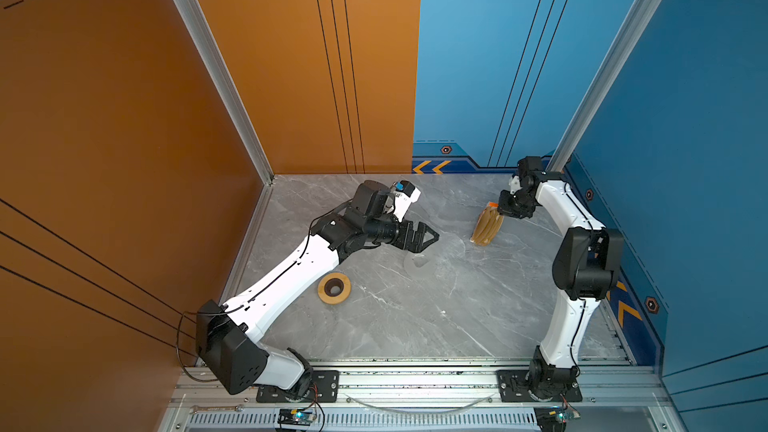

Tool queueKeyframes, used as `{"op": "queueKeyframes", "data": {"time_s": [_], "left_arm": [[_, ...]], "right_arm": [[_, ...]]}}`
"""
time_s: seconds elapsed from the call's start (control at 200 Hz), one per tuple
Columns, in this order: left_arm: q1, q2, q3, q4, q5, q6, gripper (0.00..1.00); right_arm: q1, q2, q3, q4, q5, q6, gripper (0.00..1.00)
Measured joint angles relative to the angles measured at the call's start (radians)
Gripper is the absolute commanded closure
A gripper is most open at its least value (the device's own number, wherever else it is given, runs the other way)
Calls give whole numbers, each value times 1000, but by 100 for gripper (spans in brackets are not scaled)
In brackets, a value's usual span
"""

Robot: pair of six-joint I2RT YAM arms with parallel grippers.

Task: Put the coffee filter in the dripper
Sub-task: 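Lower the filter box upright onto the table and open the right gripper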

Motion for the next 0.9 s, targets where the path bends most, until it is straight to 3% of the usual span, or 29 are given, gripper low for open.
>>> {"op": "queueKeyframes", "data": {"time_s": [0.18,0.36,0.751,0.901], "left_arm": [[0,0,0,0,0,0,2],[0,0,0,0,0,0,2],[2,0,0,0,0,0,2],[6,0,0,0,0,-5,2]], "right_arm": [[28,17,13,-17,15,-22,94],[29,17,37,-24,33,-34,82],[37,16,40,-32,72,-22,72],[45,-40,-22,-21,115,4,70]]}}
